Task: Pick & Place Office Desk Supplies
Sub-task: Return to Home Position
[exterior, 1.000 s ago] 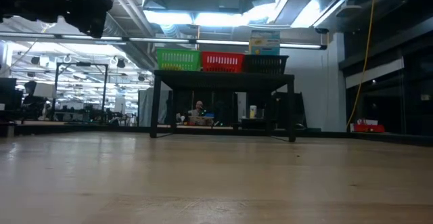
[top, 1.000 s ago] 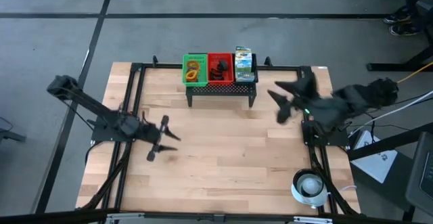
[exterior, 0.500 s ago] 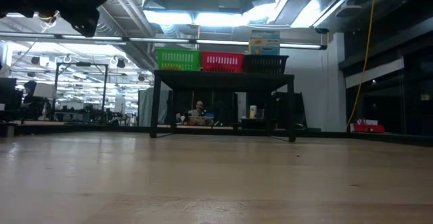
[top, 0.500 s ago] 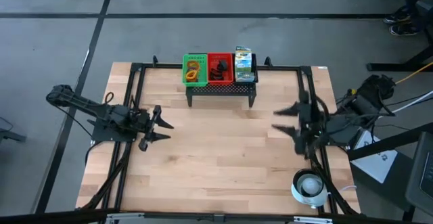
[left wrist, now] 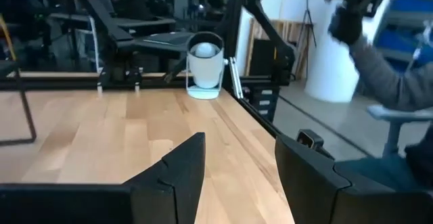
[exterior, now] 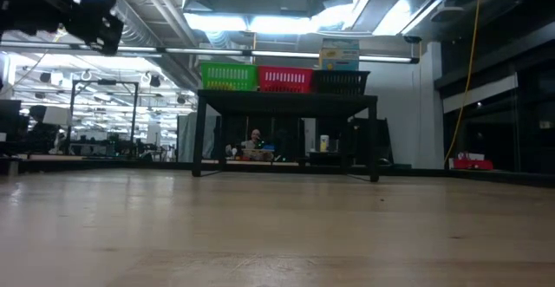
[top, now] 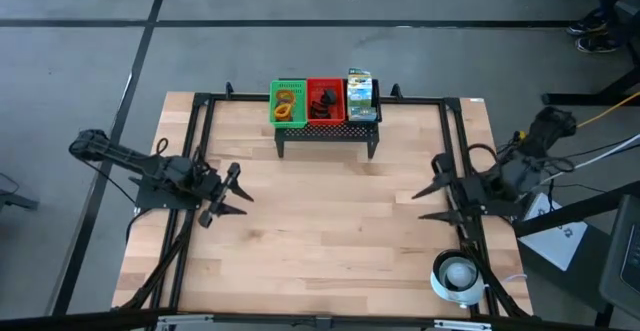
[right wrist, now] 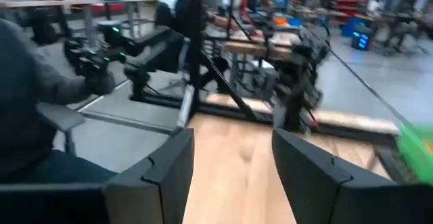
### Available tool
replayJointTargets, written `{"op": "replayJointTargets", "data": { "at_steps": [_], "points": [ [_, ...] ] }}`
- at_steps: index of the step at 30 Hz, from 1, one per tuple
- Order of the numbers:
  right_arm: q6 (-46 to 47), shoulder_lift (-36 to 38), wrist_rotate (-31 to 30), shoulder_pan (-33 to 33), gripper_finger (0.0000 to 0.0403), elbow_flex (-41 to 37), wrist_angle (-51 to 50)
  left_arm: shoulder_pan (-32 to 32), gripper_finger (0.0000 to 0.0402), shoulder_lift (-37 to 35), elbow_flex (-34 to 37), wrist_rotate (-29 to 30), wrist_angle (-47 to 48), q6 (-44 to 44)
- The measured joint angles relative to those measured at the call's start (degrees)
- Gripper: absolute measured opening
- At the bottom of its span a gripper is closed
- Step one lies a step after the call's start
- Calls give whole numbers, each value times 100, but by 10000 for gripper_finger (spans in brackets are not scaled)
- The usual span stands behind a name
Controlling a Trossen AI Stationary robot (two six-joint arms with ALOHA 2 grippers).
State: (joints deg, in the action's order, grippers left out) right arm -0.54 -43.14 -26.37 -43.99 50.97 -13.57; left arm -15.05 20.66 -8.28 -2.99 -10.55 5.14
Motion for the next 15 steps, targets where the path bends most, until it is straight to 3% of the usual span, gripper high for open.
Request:
{"op": "replayJointTargets", "data": {
  "at_steps": [4, 7, 8, 15],
  "points": [
    [38, 978, -107, 0, 200, -1496, 834, 118, 175, -265, 484, -198, -394, 257],
    [-340, 1806, 630, 0, 200, -2535, 1703, 77, 175, -459, 715, -151, -786, 269],
    [-402, 2031, 900, 0, 200, -2772, 1823, 61, 175, -476, 701, -63, -450, 242],
    [-327, 2994, 1396, 0, 200, -3288, 1163, 16, 175, -474, 700, 918, -380, -25]
  ]
}}
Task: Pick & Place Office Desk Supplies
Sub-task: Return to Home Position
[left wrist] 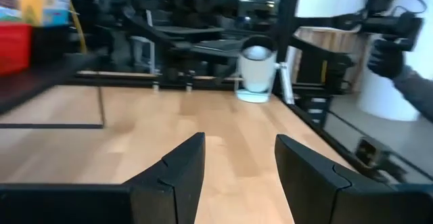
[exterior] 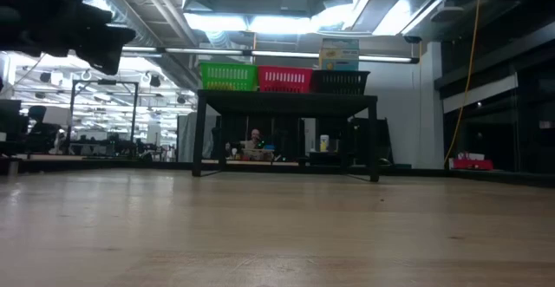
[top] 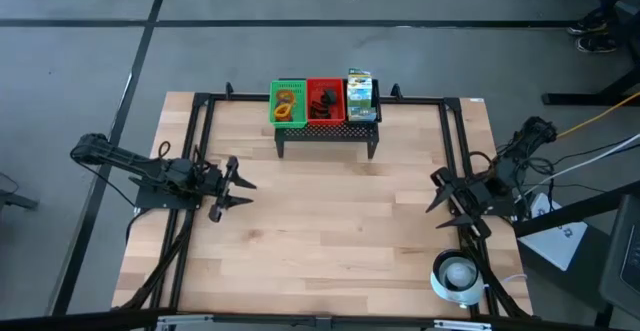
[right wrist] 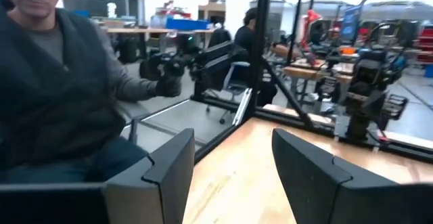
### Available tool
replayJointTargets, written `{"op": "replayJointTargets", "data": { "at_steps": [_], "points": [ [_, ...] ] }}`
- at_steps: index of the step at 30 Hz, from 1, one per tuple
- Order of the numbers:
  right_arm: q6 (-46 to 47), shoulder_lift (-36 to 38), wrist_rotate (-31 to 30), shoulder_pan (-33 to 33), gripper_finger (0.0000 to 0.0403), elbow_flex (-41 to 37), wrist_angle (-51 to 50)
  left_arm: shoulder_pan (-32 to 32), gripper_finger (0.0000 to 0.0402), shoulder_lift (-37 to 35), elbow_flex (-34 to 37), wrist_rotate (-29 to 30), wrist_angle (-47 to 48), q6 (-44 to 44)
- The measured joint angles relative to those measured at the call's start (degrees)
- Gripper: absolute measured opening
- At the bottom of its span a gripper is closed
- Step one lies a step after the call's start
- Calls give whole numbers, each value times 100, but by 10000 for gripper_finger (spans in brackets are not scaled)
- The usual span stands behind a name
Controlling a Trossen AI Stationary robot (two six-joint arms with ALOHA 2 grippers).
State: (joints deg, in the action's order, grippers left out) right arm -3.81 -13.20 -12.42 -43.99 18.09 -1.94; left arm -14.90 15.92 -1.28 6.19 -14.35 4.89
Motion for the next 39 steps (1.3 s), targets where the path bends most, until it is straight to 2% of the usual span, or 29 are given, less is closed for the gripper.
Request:
{"op": "replayJointTargets", "data": {
  "at_steps": [6, 10, 16, 20, 25, 31, 39],
  "points": [
    [-9, 788, 299, 0, 200, -4, -830, 2, 175, 0, 0, 205, 238, -46],
    [-34, 1326, 101, 0, 200, -137, -1095, 2, 175, 2, 0, 274, 523, 153],
    [26, 1325, -692, 2, 201, -701, -791, 7, 175, -7, 0, 284, 518, 8],
    [-5, 1326, -620, 1, 201, -1085, -207, 9, 175, -14, 38, 312, 525, -21],
    [178, 1327, -605, 2, 201, -1405, 11, 9, 175, -13, 44, 534, 857, -34],
    [489, 1321, -664, 1, 201, -1425, -441, 9, 175, -22, 52, 566, 860, -167],
    [420, 1323, -663, 3, 201, -1423, -408, 11, 175, -22, 59, 648, 1071, -201]
  ]
}}
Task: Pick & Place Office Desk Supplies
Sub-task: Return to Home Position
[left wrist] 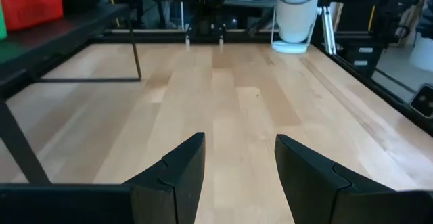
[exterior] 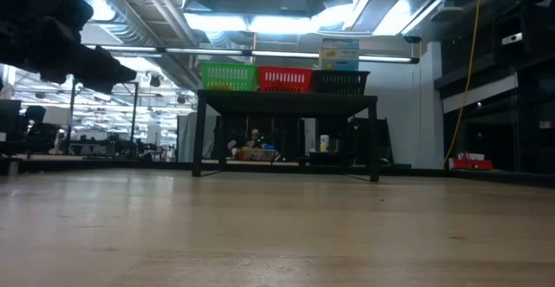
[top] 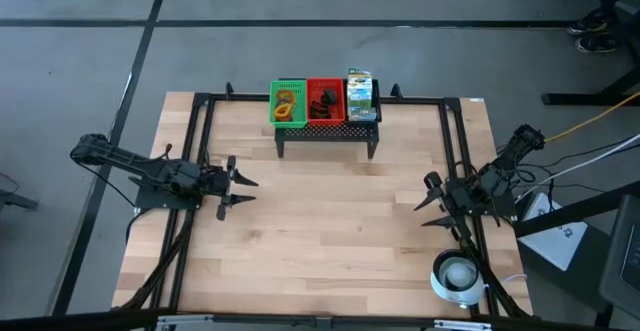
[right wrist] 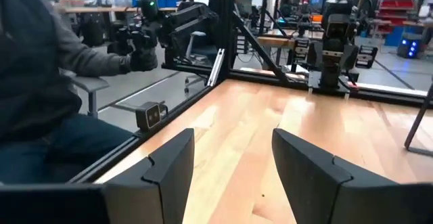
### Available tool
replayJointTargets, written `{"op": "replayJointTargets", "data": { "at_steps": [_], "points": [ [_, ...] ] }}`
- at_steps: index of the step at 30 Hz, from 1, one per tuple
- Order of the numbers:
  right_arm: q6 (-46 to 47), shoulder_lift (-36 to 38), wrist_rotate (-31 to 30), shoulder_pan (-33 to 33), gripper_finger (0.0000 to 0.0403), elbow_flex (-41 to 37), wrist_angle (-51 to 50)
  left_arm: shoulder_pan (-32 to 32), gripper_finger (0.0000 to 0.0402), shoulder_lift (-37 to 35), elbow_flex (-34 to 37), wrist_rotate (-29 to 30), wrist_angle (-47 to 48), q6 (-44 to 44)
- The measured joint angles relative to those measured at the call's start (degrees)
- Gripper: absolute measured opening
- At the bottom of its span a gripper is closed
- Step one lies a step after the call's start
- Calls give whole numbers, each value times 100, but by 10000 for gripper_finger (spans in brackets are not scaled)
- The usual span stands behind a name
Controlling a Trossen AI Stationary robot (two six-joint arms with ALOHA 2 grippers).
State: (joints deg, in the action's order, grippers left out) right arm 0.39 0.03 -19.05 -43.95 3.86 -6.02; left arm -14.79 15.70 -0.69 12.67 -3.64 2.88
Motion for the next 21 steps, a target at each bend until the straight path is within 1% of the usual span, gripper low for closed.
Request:
{"op": "replayJointTargets", "data": {
  "at_steps": [4, 7, 8, 10, 12, 14, 16, 18, 19, 21],
  "points": [
    [-259, 0, 197, -1, 201, 30, -177, -2, 175, 0, 4, -270, 44, -98],
    [99, 0, 119, -1, 201, 138, -568, -11, 175, 0, 4, -313, 43, -204],
    [310, 0, 34, -1, 201, 160, -688, -7, 175, 0, 4, -251, 36, -203],
    [605, 0, -115, 1, 201, 173, -786, -7, 175, 0, 4, 49, 14, -94],
    [682, 0, -140, 1, 201, 179, -774, -6, 175, -26, 7, 334, -175, 71],
    [684, -1, -305, -1, 201, 179, -756, -4, 175, -147, 7, 374, -597, 21],
    [688, 0, -694, -1, 201, 179, -708, -7, 175, -394, 0, 372, -951, -208],
    [710, 0, -877, 0, 201, 179, -636, -7, 175, -760, -32, 359, -807, -304],
    [667, 0, -785, -1, 201, 158, -535, -7, 175, -975, -50, 299, -551, -297],
    [448, -2, -384, -3, 201, 68, -223, -7, 175, -1403, -75, 202, 196, -72]
  ]
}}
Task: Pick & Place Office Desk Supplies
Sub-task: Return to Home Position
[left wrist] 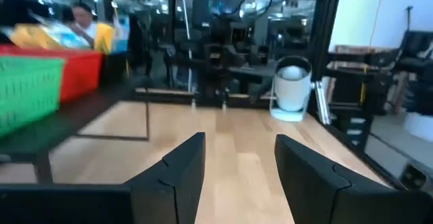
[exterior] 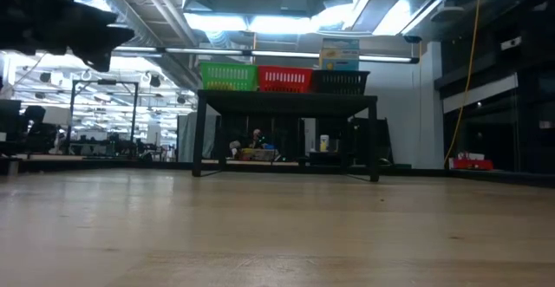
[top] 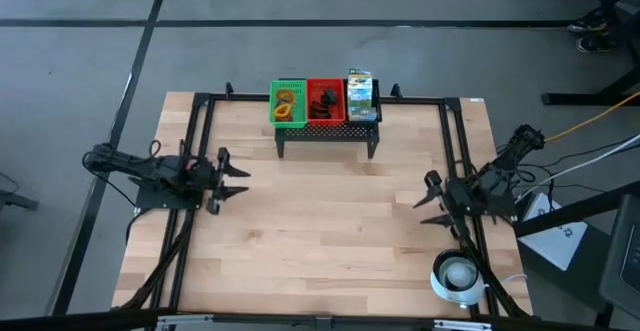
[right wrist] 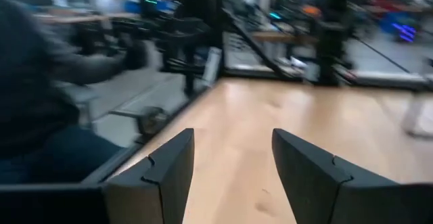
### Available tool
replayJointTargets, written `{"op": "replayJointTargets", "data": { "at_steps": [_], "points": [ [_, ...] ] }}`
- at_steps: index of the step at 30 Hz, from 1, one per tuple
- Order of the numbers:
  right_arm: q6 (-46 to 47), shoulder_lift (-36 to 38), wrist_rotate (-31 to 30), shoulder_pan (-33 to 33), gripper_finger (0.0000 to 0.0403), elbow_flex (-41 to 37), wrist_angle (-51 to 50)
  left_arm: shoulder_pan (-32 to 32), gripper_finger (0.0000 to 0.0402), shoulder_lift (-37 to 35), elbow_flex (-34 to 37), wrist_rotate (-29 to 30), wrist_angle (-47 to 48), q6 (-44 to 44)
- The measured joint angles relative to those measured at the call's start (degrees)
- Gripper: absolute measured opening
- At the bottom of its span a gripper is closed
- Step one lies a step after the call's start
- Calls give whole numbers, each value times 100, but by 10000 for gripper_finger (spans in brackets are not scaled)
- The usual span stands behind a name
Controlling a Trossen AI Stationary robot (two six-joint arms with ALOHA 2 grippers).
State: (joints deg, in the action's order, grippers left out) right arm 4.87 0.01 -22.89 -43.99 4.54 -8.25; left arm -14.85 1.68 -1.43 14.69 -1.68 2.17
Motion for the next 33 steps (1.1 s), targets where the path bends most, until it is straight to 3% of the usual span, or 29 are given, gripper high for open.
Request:
{"op": "replayJointTargets", "data": {
  "at_steps": [3, 8, 11, 16, 19, 24, 33],
  "points": [
    [-274, 0, 512, 0, 201, -106, 396, 1, 175, -163, -70, -424, 199, 109],
    [-564, 0, 345, 2, 201, -134, 487, 2, 175, -127, -19, -181, 136, 62],
    [-824, -6, 428, 0, 201, -134, 478, 2, 175, -90, 9, -424, 103, 19],
    [-121, -2, 411, 0, 200, -134, 487, 0, 175, -88, 11, -463, 125, 21],
    [136, -2, 254, 2, 200, -287, 981, 0, 175, -55, 11, -450, 131, 39],
    [-94, 0, 896, 0, 200, -367, 1127, 0, 175, -40, 9, -481, 145, 62],
    [-254, -31, 1436, 0, 200, -367, 1034, 2, 175, 232, 9, -539, 162, 60]
  ]
}}
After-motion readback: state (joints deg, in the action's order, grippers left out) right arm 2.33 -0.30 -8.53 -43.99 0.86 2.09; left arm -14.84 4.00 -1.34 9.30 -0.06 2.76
